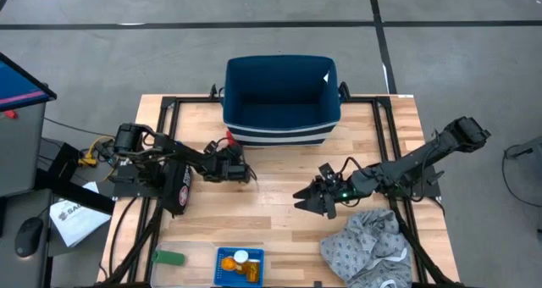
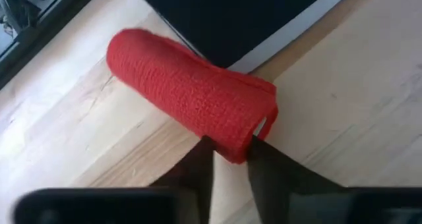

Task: Pick & place medical supplies in basket/bin
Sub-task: Put the orange bandage into the transparent bin

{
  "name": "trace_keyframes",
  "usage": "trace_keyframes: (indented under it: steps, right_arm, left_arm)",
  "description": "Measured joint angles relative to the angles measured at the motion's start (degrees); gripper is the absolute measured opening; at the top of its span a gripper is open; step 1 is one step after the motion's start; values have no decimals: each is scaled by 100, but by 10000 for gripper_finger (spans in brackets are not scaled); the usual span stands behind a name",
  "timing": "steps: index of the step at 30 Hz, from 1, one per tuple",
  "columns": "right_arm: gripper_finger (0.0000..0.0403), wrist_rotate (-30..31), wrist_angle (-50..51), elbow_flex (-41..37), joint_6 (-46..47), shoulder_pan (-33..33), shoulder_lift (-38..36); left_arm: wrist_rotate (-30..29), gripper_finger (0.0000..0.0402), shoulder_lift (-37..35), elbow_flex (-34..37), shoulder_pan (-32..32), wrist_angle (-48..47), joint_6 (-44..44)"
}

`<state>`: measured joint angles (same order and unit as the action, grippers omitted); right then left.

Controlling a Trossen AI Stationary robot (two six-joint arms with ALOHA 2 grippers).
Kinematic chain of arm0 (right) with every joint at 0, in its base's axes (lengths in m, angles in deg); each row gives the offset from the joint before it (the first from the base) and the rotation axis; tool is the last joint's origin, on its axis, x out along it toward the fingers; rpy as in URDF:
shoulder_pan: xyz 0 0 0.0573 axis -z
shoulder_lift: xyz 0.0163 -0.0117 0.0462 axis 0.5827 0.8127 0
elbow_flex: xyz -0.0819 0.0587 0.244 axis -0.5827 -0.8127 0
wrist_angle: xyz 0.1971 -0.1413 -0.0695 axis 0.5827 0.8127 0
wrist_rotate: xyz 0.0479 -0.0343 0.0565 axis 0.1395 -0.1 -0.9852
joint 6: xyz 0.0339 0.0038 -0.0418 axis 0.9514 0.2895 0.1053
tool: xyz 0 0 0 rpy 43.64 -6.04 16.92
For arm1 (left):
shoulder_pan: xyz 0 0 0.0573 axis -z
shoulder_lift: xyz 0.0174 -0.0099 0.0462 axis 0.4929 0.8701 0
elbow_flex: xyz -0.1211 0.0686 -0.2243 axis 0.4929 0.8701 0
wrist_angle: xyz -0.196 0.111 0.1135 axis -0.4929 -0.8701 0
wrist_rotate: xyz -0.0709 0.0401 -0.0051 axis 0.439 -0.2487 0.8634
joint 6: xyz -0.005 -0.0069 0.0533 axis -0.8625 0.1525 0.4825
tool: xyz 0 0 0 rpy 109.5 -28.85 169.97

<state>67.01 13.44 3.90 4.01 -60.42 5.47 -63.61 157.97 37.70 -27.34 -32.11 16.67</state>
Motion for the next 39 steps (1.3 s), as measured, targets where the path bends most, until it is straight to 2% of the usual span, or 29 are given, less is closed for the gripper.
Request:
trace_keyframes:
  steps: [4,12,18,23,26,33,39]
  right_arm:
    - [292,2,0,0,0,5,0]
    - [292,2,0,0,2,5,0]
    - [292,4,0,0,-7,6,0]
    - [292,4,-19,0,-93,44,0]
    - [292,6,-46,0,-151,66,0]
    - [292,10,-492,2,-280,263,0]
    - [292,17,-860,2,-428,482,0]
  left_arm:
    - [10,15,0,0,-42,-14,-199]
    - [55,3,-209,4,116,-45,-631]
    - [16,1,-1012,0,349,-588,-910]
    - [-22,1,-1812,0,575,-1695,-1663]
    - [78,1,-2306,2,751,-2047,-1813]
    - [863,0,-3629,0,1343,-2422,-1652]
    - [2191,0,-4672,-9,2058,-2441,-1442]
